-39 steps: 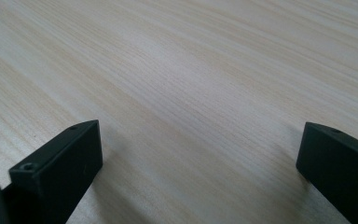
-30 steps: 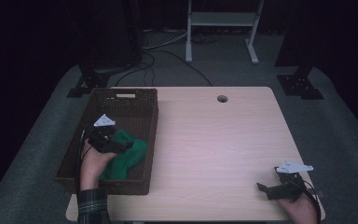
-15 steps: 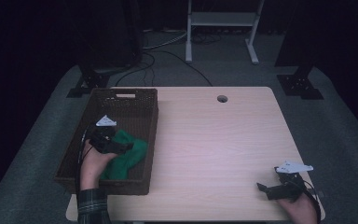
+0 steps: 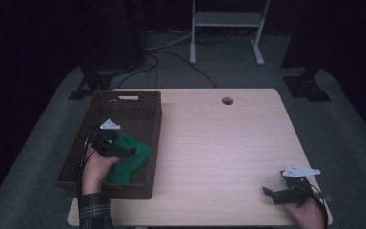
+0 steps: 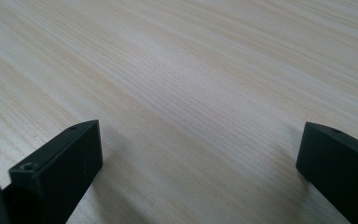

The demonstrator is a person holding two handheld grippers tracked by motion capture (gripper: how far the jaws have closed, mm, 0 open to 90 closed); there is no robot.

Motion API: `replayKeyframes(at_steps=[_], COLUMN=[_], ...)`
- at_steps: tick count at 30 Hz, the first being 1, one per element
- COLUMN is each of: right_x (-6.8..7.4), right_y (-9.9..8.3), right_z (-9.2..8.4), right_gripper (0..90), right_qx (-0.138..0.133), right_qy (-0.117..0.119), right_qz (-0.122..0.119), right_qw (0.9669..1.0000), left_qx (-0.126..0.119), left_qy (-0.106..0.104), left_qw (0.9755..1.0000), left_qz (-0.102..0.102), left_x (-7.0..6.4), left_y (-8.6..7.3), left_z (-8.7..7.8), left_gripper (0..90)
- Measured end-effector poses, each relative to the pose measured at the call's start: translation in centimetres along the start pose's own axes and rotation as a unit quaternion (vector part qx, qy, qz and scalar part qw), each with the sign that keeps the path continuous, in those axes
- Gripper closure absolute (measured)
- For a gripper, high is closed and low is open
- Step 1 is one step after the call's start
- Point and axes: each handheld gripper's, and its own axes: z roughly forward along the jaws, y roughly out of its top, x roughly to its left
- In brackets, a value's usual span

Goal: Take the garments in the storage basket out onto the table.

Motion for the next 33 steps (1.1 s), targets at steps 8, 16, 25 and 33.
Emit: replayKeyframes(at_steps=[8, 16, 25, 33], right_x=[0.0, 0.0, 0.0, 0.0], right_y=[0.0, 0.0, 0.0, 0.0], right_z=[0.0, 0.0, 0.0, 0.0], right_gripper=[0.0, 0.0, 0.0, 0.0], right_qx=[0.0, 0.0, 0.0, 0.0], right_qy=[0.0, 0.0, 0.0, 0.0], right_qz=[0.0, 0.0, 0.0, 0.0], right_qw=[1.0, 1.0, 1.0, 1.0], left_qx=[0.013, 0.024, 0.036, 0.054], left_qy=[-0.003, -0.009, -0.015, -0.013], left_qw=[0.9999, 0.9997, 0.9992, 0.9984], left_qz=[-0.002, -0.004, 0.001, -0.003], left_x=[0.0, -0.1, -0.2, -0.2], left_y=[-0.1, -0.1, -0.2, -0.3], left_z=[0.3, 0.5, 0.8, 1.2], left_gripper=[0.4, 0.4, 0.4, 0.4])
